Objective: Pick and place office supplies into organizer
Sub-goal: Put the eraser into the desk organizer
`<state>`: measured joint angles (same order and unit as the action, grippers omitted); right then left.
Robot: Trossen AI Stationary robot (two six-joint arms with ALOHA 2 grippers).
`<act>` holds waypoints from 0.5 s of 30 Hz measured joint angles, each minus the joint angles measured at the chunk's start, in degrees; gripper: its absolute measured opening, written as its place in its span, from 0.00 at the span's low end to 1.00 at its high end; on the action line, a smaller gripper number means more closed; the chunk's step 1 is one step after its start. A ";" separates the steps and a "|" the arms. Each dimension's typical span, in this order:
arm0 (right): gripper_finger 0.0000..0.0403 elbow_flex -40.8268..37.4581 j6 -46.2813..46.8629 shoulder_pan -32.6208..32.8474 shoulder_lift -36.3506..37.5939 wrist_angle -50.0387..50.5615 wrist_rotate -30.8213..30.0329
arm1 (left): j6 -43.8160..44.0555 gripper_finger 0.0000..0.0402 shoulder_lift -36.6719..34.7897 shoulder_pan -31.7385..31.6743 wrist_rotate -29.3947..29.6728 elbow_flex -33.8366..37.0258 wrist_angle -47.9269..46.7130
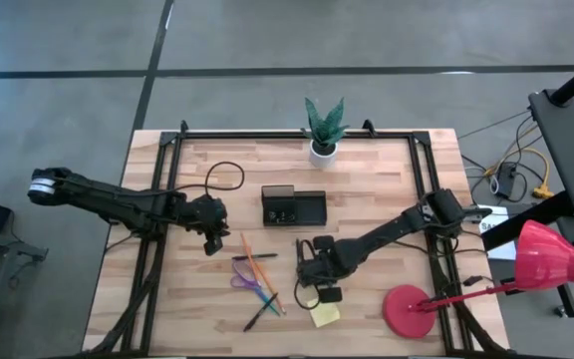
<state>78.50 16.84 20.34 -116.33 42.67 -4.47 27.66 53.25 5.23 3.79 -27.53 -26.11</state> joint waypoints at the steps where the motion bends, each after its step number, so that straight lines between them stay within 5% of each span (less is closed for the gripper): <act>1: 0.09 0.37 0.00 -0.36 -0.02 0.37 0.00 | 0.00 0.22 0.00 0.00 0.00 0.00 0.00; 15: 0.04 11.24 0.62 -14.32 0.91 -3.93 -7.61 | 0.00 0.22 -0.01 -0.01 0.00 0.00 0.12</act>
<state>89.73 17.47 6.02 -115.43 38.74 -12.08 27.66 53.24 5.22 3.79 -27.53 -25.99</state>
